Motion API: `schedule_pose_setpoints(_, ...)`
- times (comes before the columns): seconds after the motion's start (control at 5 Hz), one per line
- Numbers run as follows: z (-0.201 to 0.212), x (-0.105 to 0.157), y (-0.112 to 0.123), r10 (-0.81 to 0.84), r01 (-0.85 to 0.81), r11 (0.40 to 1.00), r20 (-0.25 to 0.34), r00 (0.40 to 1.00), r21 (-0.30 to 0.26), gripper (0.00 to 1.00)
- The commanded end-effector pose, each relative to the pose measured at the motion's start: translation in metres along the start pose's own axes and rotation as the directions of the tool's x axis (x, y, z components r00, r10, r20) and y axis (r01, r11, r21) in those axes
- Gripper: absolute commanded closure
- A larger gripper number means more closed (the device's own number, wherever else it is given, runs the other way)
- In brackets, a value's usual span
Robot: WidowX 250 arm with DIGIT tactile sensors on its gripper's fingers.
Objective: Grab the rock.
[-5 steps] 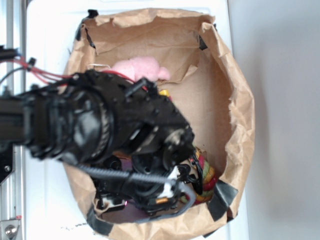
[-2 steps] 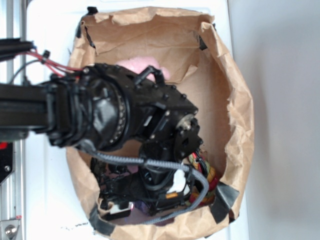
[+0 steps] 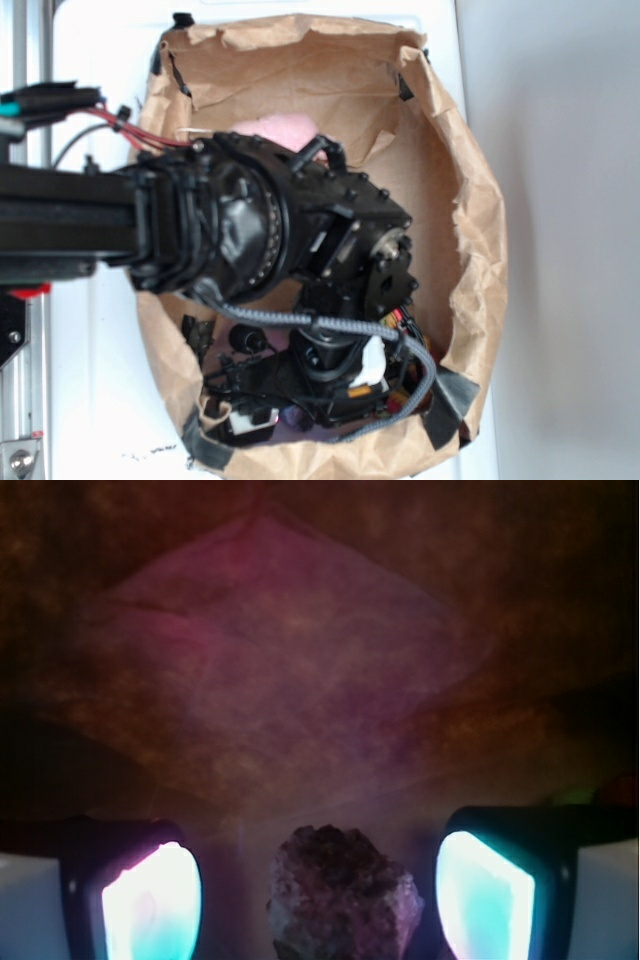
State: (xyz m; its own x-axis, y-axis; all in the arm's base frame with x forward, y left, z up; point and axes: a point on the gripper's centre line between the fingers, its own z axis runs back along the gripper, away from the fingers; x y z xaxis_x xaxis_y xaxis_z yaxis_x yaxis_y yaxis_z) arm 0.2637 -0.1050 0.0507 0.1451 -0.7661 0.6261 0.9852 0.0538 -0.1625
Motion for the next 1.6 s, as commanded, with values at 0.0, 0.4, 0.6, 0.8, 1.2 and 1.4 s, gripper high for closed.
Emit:
schedule_pose_setpoints(0.0, -0.006, -0.001, 0.000, -0.090, 0.090, 0.996, 0.024, 0.996, -0.017, 0.00)
schedule_pose_setpoints(0.4, 0.002, -0.014, 0.002, -0.132, 0.139, 0.989, -0.105, 0.986, 0.060, 0.00)
schedule_pose_setpoints(0.6, 0.011, -0.025, 0.006, -0.120, 0.138, 0.985, -0.165, 0.979, 0.104, 0.00)
schedule_pose_setpoints(0.8, 0.019, -0.031, 0.005, -0.112, 0.138, 0.983, -0.194, 0.975, 0.125, 0.00)
schedule_pose_setpoints(1.2, 0.021, -0.032, 0.002, -0.114, 0.143, 0.981, -0.207, 0.972, 0.128, 0.00)
schedule_pose_setpoints(1.4, 0.020, -0.033, 0.002, -0.112, 0.143, 0.980, -0.204, 0.973, 0.141, 1.00)
